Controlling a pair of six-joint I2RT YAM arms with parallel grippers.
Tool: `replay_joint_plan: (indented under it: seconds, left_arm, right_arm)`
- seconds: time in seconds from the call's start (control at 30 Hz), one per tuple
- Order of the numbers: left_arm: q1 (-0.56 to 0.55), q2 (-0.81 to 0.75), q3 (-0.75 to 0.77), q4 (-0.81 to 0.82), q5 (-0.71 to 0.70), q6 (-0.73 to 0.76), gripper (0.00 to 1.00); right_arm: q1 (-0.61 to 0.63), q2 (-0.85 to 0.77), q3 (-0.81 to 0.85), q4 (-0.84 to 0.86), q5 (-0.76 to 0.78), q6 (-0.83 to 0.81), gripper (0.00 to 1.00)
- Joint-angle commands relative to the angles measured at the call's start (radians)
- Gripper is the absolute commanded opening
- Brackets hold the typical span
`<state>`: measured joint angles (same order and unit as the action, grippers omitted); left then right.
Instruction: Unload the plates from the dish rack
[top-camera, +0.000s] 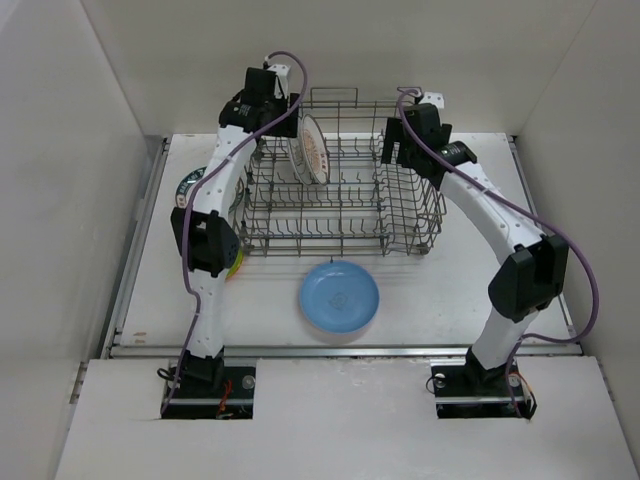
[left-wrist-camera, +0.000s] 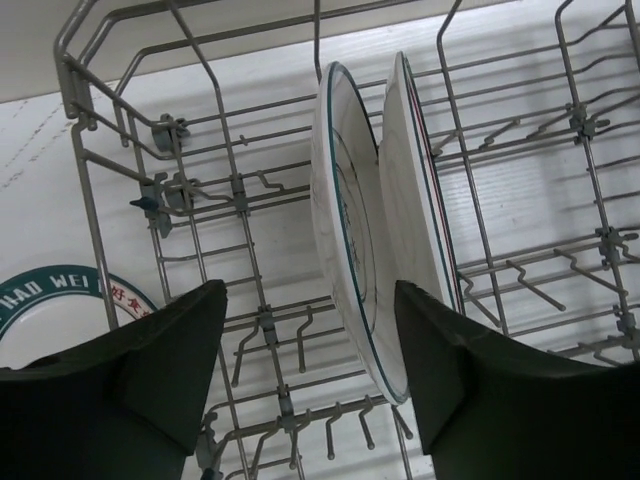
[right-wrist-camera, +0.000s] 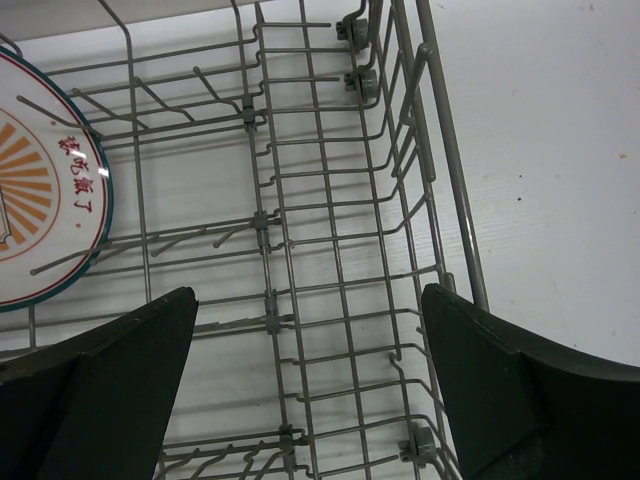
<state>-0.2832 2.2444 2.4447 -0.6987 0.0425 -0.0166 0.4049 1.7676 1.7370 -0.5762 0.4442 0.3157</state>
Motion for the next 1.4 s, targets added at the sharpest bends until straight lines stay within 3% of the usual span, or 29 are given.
replay_joint_plan:
  seconds: [0.0,0.1,0.23,0.33,0.43,0.47,0.57,0.6,0.73,0.9,1.03,1.37]
  left_arm:
    - [-0.01,-0.051,0.014,0.047,-0.047,-0.023,0.62]
    - [-0.019,-0.042,-0.012,0.036,-0.032,-0.023,0.52]
    - [-0.019,-0.016,-0.03,0.018,0.007,-0.023,0.55]
    - [-0.019,0.013,-0.03,-0.001,-0.053,-0.023,0.55]
    - [-0.019,0.037,-0.03,-0.001,-0.073,-0.014,0.49]
    - [-0.019,0.037,-0.03,-0.01,-0.073,-0.014,0.4]
    - [-0.019,0.058,-0.03,-0.033,-0.049,-0.005,0.32]
    - [-0.019,0.058,-0.03,-0.042,-0.037,-0.016,0.22]
    - [-0.019,0.037,-0.03,-0.067,0.002,-0.049,0.0]
    - [-0.019,-0.029,-0.015,0.005,0.013,-0.085,0.0]
    - [-0.028,-0.029,0.138,-0.004,-0.062,-0.053,0.0]
    - [-0.037,-0.072,0.129,-0.004,-0.078,0.018,0.0]
  right_arm:
    - [0.002,-0.051,-0.001,0.021,0.004,0.006,1.0]
    - [0.002,-0.051,-0.01,0.021,0.014,0.006,1.0]
    - [0.002,-0.051,-0.01,0.021,0.024,0.006,1.0]
    - [0.002,-0.051,-0.01,0.012,0.024,0.006,1.0]
    - [0.002,-0.042,-0.001,0.012,0.024,0.006,1.0]
    - [0.002,-0.033,0.013,0.012,0.024,0.006,1.0]
    - [0.002,-0.013,0.039,-0.007,0.024,0.006,1.0]
    - [0.002,-0.013,0.039,-0.007,0.024,0.006,1.0]
    - [0.002,-0.002,0.049,-0.017,0.036,0.006,1.0]
    - [0.002,-0.002,0.049,-0.017,0.045,0.006,1.0]
    - [0.002,0.007,0.058,-0.017,0.045,0.006,1.0]
    - [0.002,0.016,0.076,-0.008,0.054,-0.012,1.0]
